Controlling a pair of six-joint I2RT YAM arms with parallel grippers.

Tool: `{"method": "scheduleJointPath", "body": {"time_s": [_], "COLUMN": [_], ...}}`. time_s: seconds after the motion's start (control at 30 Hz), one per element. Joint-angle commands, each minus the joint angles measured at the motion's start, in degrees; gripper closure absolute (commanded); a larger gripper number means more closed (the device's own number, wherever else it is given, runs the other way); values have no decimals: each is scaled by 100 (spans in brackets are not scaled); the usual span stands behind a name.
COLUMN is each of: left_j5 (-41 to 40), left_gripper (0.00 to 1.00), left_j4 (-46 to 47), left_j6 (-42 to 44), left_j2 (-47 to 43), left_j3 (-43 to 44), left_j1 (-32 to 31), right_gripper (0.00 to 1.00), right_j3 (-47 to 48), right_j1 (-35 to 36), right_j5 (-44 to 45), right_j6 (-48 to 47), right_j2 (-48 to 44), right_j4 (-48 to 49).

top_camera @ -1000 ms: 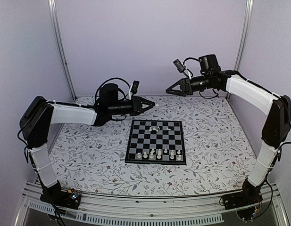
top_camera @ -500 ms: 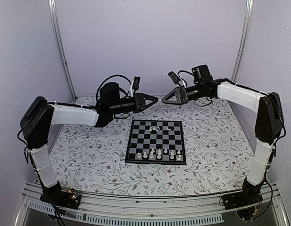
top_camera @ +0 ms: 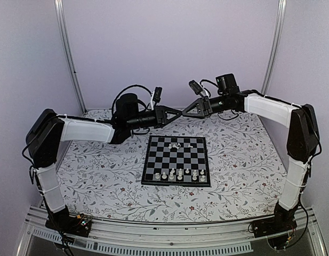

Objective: Set up the chess pieces on the board
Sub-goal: Adjust the chess piece.

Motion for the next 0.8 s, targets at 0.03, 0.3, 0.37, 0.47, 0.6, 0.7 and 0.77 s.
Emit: {"method": "scheduleJointPath", "body": {"time_s": [0.03, 0.3, 0.37, 0.47, 0.6, 0.7, 0.77], "left_j5": [93, 9, 4, 128, 158, -647, -1415], "left_gripper": [80, 70, 66, 63, 60, 59, 57], "left_j4": [153, 144, 180, 79, -1289, -3360, -4504], "left_j6": [-47, -7, 5, 82, 824, 1914, 2531], "left_j2": [128, 42, -14, -178, -553, -701, -732], "left_j3": [200, 117, 52, 24, 393, 1181, 1619], "left_j1": [-104, -97, -60, 63, 226, 280, 330], "right_gripper": [80, 97, 99, 100, 100, 100, 100], "right_j3": [-90, -291, -344, -378, -243, -89, -37], "right_j1": [16, 19, 18, 16, 28, 86, 176], "right_j5": [-181, -91, -40, 168, 913, 1539, 1948], "right_j6": [64, 27, -32, -155, -801, -1684, -2289], "right_j2": [28, -48, -101, -177, -331, -456, -592], "right_j4": [215, 299, 295, 210, -444, -1148, -1546]}}
